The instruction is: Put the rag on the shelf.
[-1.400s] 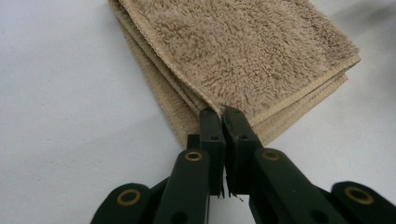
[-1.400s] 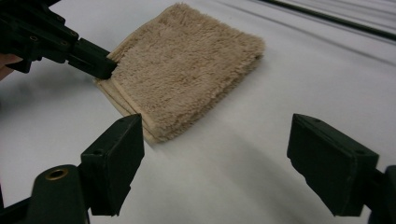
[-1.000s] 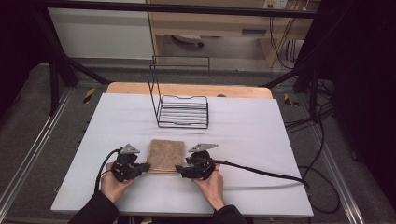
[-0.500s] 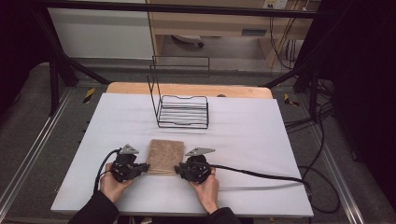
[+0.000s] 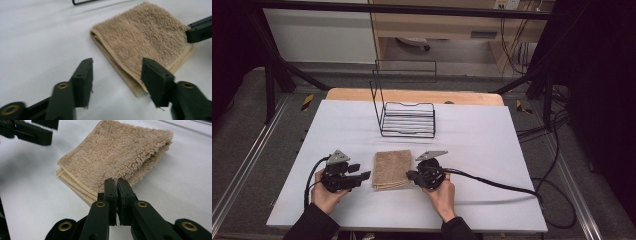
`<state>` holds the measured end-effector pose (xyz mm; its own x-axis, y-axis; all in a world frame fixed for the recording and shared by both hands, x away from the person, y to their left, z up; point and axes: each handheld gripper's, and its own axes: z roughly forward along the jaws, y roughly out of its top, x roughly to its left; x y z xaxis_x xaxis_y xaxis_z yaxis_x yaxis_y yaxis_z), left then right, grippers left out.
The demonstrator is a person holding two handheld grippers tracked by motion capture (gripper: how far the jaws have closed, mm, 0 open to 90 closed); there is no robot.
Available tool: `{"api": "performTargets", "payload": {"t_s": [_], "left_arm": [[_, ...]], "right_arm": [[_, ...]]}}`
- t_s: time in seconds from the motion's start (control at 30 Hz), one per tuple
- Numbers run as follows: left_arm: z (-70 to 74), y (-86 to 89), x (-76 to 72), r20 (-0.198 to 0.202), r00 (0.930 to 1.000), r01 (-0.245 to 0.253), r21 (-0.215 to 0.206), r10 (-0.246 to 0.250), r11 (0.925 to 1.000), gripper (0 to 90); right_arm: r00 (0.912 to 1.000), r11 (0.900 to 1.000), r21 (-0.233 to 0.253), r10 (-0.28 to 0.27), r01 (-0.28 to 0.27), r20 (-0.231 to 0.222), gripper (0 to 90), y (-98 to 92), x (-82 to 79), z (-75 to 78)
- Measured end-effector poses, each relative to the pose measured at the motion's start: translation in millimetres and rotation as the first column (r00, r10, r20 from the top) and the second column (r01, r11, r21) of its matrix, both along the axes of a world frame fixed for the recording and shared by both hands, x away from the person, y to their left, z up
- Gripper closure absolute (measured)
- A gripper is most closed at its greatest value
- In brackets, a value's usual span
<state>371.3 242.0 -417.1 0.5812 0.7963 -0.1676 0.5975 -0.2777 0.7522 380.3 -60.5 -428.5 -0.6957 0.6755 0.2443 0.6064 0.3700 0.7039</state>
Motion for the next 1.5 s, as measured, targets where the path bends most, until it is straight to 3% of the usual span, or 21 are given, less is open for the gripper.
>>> {"api": "performTargets", "payload": {"t_s": [0.13,0.33,0.47,0.6,0.63,0.67,0.77,0.87,1.0,1.2,1.33,1.5], "left_arm": [[5.7,-7.7,19.5,0.002,0.9997,0.023,0.002,-0.023,0.9997,31.5],[0.4,-29.9,55.7,-0.006,0.999,0.045,0.08,-0.044,0.9958,32.8],[-11.0,-37.5,71.0,-0.035,0.9974,0.066,0.116,-0.063,0.991,39.2],[-21.2,-38.0,77.9,-0.096,0.9919,0.092,0.094,-0.083,0.9913,49.2],[-22.6,-38.0,78.5,-0.106,0.9906,0.097,0.095,-0.087,0.9907,55.5],[-23.4,-37.8,78.9,-0.122,0.9876,0.109,0.079,-0.099,0.9908,55.5],[-20.4,-38.1,76.9,-0.132,0.9859,0.114,0.073,-0.103,0.9908,74.7],[-16.6,-37.7,73.6,-0.143,0.9854,0.104,0.07,-0.093,0.9921,83.3],[-10.0,-35.8,63.7,-0.14,0.9869,0.09,0.06,-0.081,0.9941,84.8],[1.7,-29.0,33.9,-0.12,0.9908,0.07,0.06,-0.062,0.9958,84.9],[0.7,-24.6,14.2,-0.123,0.992,0.035,0.047,-0.029,0.9983,84.5],[-2.1,-24.9,-1.3,-0.106,0.994,-0.018,0.067,0.025,0.9976,84.1]], "right_arm": [[1.0,0.999,-0.041,0.003,-0.003,-0.005,86.9,-4.5,3.4,-4.1],[0.9998,0.999,-0.048,-0.018,0.019,0.012,86.7,-9.8,3.4,-10.5],[0.9995,0.998,-0.049,-0.024,0.025,0.019,86.7,-9.2,2.3,-11.1],[0.9994,0.998,-0.058,-0.022,0.023,0.027,86.7,-9.0,1.4,-12.3],[0.9994,0.998,-0.06,-0.018,0.02,0.029,86.7,-8.9,1.5,-13.0],[0.9994,0.998,-0.06,-0.018,0.02,0.029,86.7,-8.9,1.5,-13.0],[0.9992,0.998,-0.063,-0.019,0.021,0.034,86.9,-8.6,1.5,-14.1],[0.9993,0.998,-0.064,-0.015,0.017,0.034,87.2,-9.0,2.1,-13.0],[0.9989,0.998,-0.068,-0.008,0.012,0.045,87.5,-11.6,6.8,-7.9],[0.9974,0.998,-0.07,0.01,-0.005,0.071,87.6,-14.2,21.5,-1.9],[0.9955,0.997,-0.068,0.045,-0.039,0.083,87.5,-9.8,31.7,-2.1],[0.9916,0.993,-0.093,0.088,-0.079,0.096,87.0,-0.5,40.4,-6.8]]}}
